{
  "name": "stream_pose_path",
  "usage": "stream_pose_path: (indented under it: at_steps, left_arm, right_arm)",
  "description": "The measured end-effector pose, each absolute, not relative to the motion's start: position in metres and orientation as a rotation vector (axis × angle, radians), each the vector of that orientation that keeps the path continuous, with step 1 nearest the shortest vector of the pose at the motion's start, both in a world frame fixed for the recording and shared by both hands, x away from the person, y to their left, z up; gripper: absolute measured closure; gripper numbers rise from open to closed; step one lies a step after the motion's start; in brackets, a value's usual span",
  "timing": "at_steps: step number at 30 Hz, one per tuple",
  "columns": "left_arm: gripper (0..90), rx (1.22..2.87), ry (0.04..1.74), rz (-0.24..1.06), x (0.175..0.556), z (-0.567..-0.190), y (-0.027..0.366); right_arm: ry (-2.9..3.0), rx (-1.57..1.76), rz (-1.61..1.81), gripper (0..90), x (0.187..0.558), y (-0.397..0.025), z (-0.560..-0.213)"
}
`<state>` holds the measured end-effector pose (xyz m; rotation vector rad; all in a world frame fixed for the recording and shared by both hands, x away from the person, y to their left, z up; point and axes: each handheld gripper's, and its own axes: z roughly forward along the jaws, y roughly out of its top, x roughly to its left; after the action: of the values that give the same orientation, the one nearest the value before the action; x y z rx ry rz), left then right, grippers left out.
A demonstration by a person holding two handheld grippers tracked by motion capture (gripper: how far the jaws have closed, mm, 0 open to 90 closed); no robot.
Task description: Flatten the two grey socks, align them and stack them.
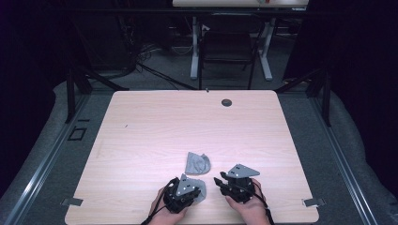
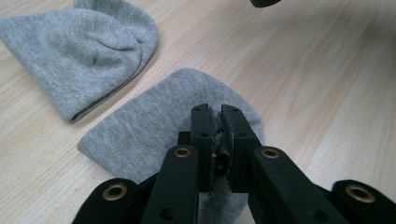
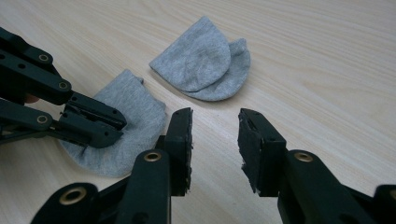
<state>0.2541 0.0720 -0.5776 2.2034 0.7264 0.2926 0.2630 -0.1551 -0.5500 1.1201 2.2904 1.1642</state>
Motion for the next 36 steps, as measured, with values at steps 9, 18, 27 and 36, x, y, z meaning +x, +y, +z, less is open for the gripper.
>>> stream_pose_path:
  at_steps: [9,18,27,36]
  left_arm:
    - [86.0,2.166,0.723,0.286,0.253,-0.569,0.077]
    - [86.2,2.109,0.721,0.302,0.251,-0.556,0.086]
    - [86.6,2.09,0.703,0.31,0.252,-0.552,0.089]
    - [86.6,2.086,0.695,0.309,0.251,-0.55,0.089]
  right_arm:
    - [2.291,1.118,1.162,64.7,0.263,-0.155,-0.551]
    - [2.333,1.098,1.179,73.9,0.262,-0.151,-0.551]
    - [2.451,1.07,1.199,89.2,0.262,-0.132,-0.559]
    - [2.51,1.037,1.153,89.5,0.263,-0.118,-0.569]
